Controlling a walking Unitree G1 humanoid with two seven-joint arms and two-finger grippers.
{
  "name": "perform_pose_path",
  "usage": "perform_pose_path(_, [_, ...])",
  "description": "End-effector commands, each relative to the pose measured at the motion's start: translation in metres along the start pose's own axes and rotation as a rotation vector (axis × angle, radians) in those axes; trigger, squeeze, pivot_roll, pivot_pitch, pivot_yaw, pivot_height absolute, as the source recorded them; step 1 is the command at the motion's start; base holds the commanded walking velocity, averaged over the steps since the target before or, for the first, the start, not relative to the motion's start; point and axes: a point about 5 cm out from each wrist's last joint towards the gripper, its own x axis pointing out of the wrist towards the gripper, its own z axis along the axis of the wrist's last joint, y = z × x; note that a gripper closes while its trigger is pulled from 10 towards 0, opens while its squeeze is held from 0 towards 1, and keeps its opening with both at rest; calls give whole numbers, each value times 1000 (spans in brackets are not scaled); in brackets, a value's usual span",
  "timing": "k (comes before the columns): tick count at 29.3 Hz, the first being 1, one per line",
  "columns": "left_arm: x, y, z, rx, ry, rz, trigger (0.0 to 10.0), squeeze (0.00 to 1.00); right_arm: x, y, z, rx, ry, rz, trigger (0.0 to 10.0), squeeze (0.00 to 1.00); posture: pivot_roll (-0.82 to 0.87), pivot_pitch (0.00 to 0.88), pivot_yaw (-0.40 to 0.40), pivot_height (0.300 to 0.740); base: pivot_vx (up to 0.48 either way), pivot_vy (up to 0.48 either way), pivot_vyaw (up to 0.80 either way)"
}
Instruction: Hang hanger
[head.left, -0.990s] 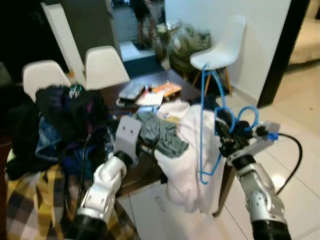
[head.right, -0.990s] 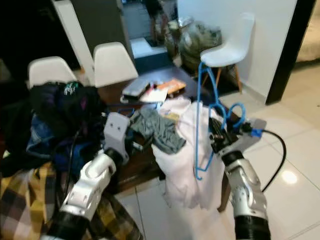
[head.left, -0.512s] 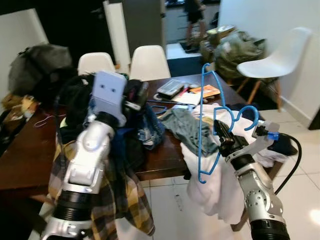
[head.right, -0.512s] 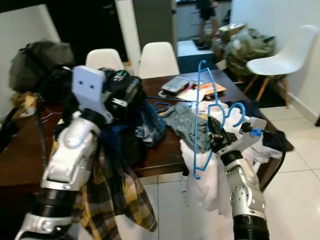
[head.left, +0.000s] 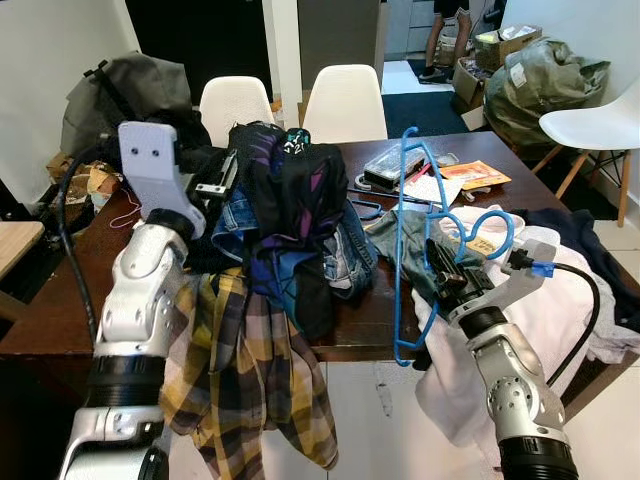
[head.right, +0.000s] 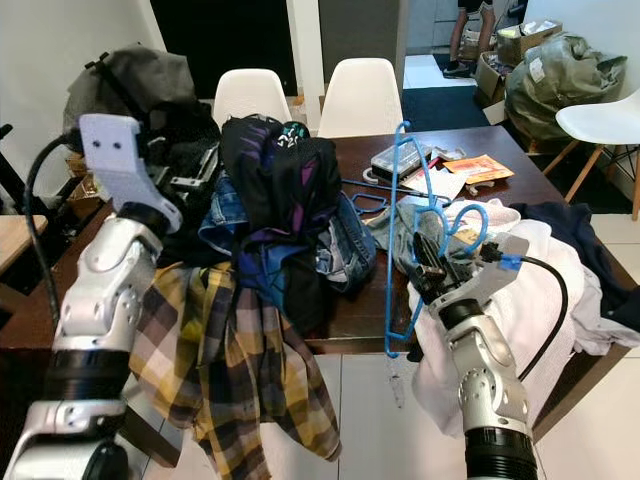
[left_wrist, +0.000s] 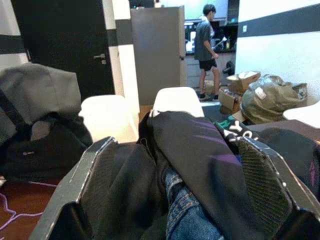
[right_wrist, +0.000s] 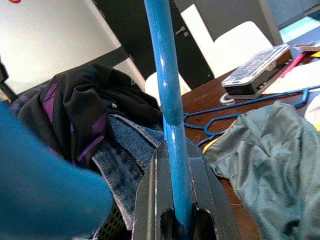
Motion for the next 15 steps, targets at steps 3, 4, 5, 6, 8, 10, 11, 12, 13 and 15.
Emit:
perform_pose_path(3, [4, 11, -5, -54, 30, 36, 10000, 0, -2, 0, 3, 15, -18, -6, 10000, 0, -100, 0, 47, 740, 0, 0, 0])
perform_pose_path(4, [4, 11, -5, -54, 30, 36, 10000, 0, -2, 0, 3, 15, -18, -6, 10000, 0, -100, 0, 47, 740, 0, 0, 0])
perform_pose_path(5, [11, 11, -5, -62, 41, 39, 10000, 0, -4, -1, 4, 13, -21, -11, 10000, 0, -109, 0, 50, 740, 0, 0, 0])
perform_pose_path(6, [11, 11, -5, -62, 41, 39, 10000, 0, -4, -1, 4, 13, -21, -11, 10000, 0, -109, 0, 50, 740, 0, 0, 0])
perform_pose_path(8, [16, 12, -7, -67, 57, 52, 10000, 0, -5, -2, 6, 9, -23, -14, 10000, 0, -118, 0, 52, 740, 0, 0, 0])
perform_pose_path(10, [20, 13, -11, -71, 92, 75, 10000, 0, -7, -3, 7, 4, -23, -18, 10000, 0, -129, 0, 53, 740, 0, 0, 0])
perform_pose_path(11, [20, 13, -11, -71, 92, 75, 10000, 0, -7, -3, 7, 4, -23, -18, 10000, 0, -129, 0, 53, 740, 0, 0, 0])
perform_pose_path(12, [23, 15, -17, -69, 140, 95, 10000, 0, -8, -3, 8, -1, -22, -23, 10000, 0, -129, 0, 53, 740, 0, 0, 0])
perform_pose_path(13, [25, 16, -21, -77, 172, 104, 10000, 0, -9, -4, 8, -6, -21, -27, 10000, 0, -132, 0, 55, 740, 0, 0, 0])
perform_pose_path(15, [25, 16, -21, -77, 172, 104, 10000, 0, -9, -4, 8, -6, -21, -27, 10000, 0, -132, 0, 55, 740, 0, 0, 0])
